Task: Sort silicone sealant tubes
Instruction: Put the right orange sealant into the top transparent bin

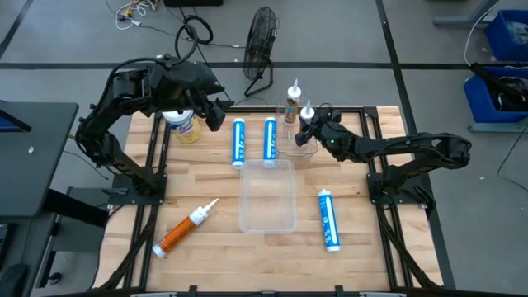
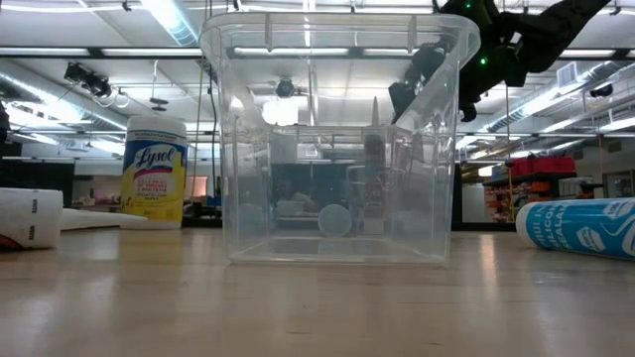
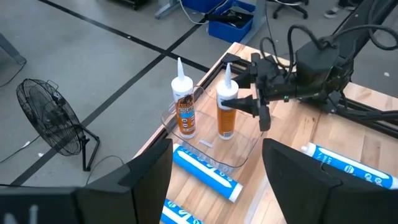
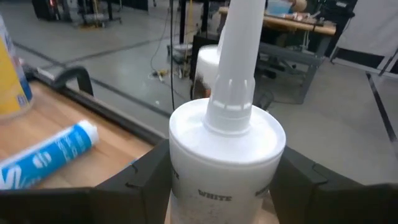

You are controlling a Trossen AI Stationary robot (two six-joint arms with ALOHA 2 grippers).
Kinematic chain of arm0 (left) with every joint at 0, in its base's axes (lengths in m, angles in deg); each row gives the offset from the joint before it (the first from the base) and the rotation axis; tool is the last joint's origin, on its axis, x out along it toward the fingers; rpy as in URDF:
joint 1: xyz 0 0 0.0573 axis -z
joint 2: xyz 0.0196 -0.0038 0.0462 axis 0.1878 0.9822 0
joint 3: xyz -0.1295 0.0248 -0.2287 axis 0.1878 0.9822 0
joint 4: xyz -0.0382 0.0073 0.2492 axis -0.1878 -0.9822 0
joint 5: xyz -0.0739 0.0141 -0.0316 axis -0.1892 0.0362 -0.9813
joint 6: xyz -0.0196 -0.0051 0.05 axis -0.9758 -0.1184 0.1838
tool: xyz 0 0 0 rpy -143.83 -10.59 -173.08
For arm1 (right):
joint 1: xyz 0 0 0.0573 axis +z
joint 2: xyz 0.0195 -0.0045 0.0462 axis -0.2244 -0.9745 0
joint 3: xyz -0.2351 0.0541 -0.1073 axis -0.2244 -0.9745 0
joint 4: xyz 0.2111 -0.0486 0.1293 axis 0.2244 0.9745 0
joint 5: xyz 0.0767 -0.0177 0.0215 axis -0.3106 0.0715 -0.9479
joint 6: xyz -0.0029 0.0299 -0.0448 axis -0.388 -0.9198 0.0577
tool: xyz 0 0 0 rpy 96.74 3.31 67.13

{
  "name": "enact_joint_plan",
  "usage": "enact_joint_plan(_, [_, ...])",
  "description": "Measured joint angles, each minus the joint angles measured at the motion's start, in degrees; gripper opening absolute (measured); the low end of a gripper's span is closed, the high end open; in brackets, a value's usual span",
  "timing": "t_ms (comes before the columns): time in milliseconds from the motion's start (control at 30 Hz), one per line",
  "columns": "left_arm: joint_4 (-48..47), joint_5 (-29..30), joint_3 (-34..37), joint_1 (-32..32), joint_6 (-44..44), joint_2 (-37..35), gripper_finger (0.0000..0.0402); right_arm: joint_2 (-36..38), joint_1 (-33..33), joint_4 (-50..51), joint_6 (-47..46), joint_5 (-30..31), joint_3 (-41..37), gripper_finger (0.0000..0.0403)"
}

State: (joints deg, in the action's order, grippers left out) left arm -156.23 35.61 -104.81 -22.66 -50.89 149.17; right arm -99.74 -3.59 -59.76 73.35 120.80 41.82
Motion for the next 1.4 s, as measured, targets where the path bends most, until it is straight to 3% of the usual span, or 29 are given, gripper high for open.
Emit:
enact_joint_plan(333, [-0.74,0.0,0.0,0.0,-0.31,0.0,0.0252,-1.77,0.13,-1.29,-0.21,0.17,0.12,0.0215])
enact_joint_plan(767, [-0.72,0.0,0.0,0.0,-0.33,0.0,0.0252,-1.86,0.84,-0.51,-0.69,-1.38,0.03,0.0274])
enact_joint_plan(1400, [-0.72,0.0,0.0,0.01,-0.05,0.0,0.0252,4.42,1.79,-0.32,1.09,0.82,0.05,0.0277])
